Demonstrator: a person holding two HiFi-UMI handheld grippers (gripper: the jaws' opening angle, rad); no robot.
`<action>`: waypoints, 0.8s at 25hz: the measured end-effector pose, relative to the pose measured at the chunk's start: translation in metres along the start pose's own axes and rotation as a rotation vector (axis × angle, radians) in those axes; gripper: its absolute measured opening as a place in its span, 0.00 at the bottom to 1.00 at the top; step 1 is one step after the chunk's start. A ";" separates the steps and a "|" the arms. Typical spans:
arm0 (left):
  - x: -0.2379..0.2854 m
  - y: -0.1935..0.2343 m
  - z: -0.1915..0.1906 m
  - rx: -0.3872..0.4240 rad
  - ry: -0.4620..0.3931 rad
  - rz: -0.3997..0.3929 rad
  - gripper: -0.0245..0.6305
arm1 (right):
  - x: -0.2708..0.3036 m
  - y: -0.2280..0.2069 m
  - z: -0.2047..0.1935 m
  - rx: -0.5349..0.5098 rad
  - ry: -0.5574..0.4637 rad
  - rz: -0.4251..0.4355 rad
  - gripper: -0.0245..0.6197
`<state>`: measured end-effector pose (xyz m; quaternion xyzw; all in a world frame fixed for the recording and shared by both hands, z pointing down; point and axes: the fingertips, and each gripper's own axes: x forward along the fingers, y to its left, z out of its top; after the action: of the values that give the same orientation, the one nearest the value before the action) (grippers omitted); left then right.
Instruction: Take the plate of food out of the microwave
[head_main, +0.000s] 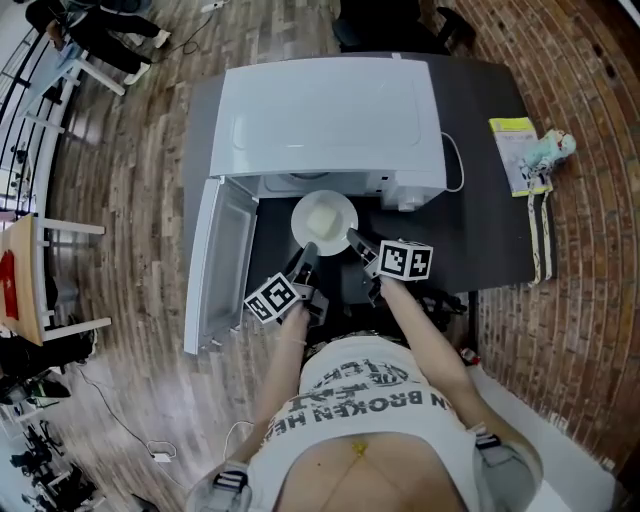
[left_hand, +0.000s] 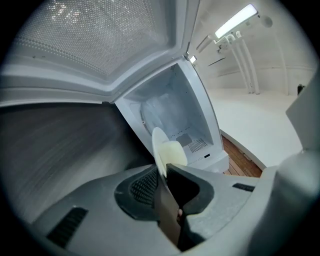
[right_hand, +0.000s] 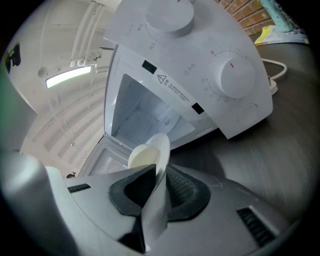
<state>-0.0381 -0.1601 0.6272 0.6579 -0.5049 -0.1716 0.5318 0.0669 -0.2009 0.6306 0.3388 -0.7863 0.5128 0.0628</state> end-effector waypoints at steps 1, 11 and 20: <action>-0.003 0.001 0.002 0.000 0.005 -0.008 0.13 | 0.000 0.003 -0.002 0.002 -0.009 -0.005 0.13; -0.043 0.014 0.012 0.022 0.097 -0.072 0.12 | -0.001 0.035 -0.041 0.048 -0.095 -0.073 0.13; -0.073 0.026 0.000 0.033 0.192 -0.108 0.12 | -0.015 0.047 -0.082 0.080 -0.165 -0.139 0.13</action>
<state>-0.0825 -0.0962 0.6267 0.7062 -0.4182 -0.1278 0.5569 0.0292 -0.1127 0.6261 0.4359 -0.7423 0.5085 0.0196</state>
